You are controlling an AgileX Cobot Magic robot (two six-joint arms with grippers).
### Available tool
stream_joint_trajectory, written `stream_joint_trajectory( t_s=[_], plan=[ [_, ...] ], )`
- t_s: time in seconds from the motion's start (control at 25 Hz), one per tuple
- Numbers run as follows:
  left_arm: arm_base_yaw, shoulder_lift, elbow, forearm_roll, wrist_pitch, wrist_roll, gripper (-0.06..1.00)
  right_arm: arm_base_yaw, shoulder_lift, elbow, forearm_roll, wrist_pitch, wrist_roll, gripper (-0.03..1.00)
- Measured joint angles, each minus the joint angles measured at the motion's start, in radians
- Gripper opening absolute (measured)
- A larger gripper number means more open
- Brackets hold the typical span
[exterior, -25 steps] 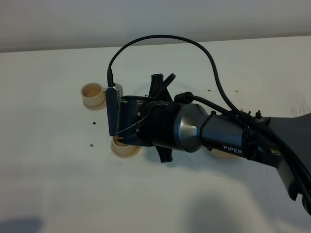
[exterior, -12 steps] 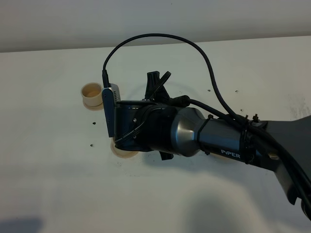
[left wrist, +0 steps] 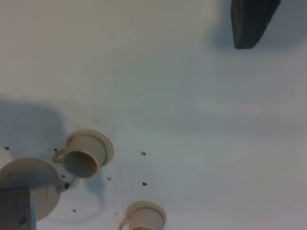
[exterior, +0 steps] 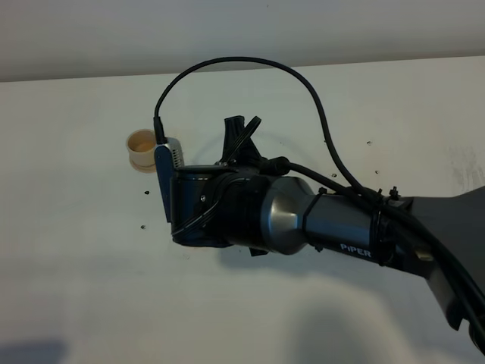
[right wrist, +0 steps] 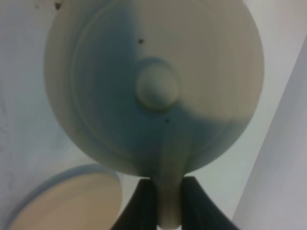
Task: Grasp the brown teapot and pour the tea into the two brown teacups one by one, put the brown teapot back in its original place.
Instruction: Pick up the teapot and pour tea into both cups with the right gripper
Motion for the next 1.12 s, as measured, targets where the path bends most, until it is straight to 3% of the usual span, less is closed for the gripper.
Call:
stream_joint_trajectory(
  t_s=[1.12],
  plan=[
    [0.000,0.000,0.000,0.000,0.000,0.000,0.55,0.037,0.000,0.000,-0.073,0.022,-0.028,0.11]
  ],
)
